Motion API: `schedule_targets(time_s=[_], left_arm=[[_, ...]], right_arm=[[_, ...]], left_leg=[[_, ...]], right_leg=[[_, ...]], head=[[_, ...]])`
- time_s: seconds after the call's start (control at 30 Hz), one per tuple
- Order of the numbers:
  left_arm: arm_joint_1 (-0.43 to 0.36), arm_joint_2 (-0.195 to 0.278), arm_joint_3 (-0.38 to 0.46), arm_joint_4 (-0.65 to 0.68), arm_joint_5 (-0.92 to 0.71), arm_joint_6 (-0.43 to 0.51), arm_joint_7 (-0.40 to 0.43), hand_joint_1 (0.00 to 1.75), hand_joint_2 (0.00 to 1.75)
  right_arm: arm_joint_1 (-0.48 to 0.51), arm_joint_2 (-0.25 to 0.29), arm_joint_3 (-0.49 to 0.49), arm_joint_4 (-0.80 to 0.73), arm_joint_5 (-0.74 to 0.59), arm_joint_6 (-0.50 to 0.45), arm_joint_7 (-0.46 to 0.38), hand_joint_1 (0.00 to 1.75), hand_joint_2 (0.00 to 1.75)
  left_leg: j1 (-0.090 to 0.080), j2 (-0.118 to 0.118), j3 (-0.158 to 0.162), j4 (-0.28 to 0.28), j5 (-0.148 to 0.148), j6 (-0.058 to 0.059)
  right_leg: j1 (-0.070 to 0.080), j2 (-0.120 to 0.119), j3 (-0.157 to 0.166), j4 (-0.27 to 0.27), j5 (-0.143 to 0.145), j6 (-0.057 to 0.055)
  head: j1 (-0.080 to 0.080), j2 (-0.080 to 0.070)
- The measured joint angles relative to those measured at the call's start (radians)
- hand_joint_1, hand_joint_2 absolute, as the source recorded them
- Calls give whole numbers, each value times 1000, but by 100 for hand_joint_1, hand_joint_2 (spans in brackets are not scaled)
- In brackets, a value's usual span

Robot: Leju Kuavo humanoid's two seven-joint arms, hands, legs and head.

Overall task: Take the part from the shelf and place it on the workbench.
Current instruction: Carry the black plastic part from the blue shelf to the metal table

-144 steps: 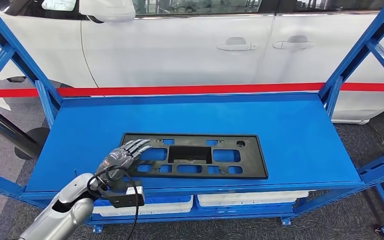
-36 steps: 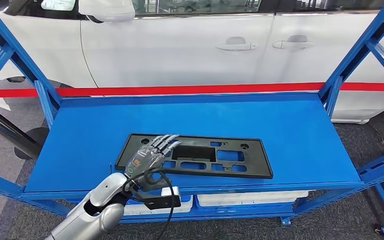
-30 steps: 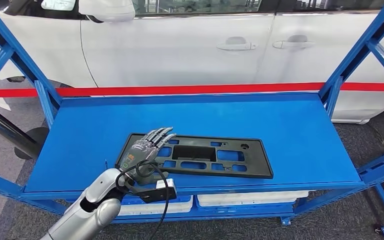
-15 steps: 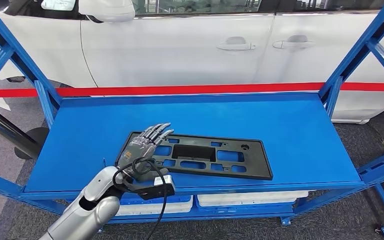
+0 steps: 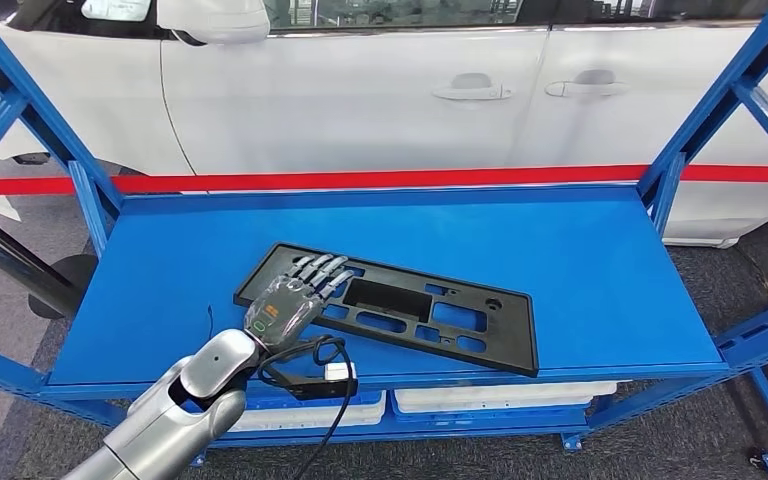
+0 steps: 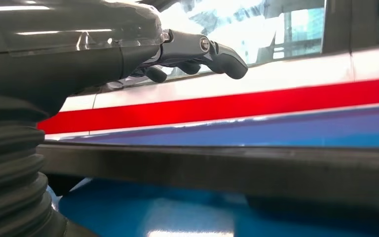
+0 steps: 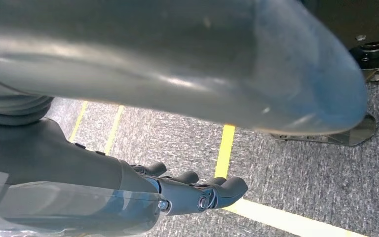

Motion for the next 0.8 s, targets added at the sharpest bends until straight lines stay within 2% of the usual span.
schedule_targets(time_s=[0.2,0.47,0.67,0.7,0.73,0.8], left_arm=[[-12,0,-16,31,-12,-3,-4,0,175],[-53,4,-57,73,-24,-10,-53,0,175],[-70,4,-79,92,-31,0,-34,1,175],[-74,3,-83,97,-33,-3,-29,13,175],[-78,1,-87,104,-35,-8,-24,48,175],[-90,-4,-90,122,-35,-22,-16,131,175]], right_arm=[[-2,0,0,0,2,2,0,0,0],[-8,0,0,0,12,13,5,0,0],[-11,0,1,0,16,13,7,0,0],[-12,0,1,0,17,14,8,0,0],[-13,0,1,0,18,15,8,0,0],[-16,0,2,0,19,16,10,0,0]], left_leg=[[0,0,0,0,0,0],[0,0,1,0,0,0],[0,0,1,0,0,0],[0,0,1,0,0,0],[0,0,1,0,0,0],[0,0,1,0,0,0]], right_leg=[[0,0,0,0,0,0],[0,0,1,0,0,0],[0,-1,1,0,0,0],[0,-1,1,0,0,0],[0,-1,1,0,0,0],[0,-1,1,0,0,0]], head=[[0,0],[0,0],[0,0],[0,0],[0,0],[0,0]])
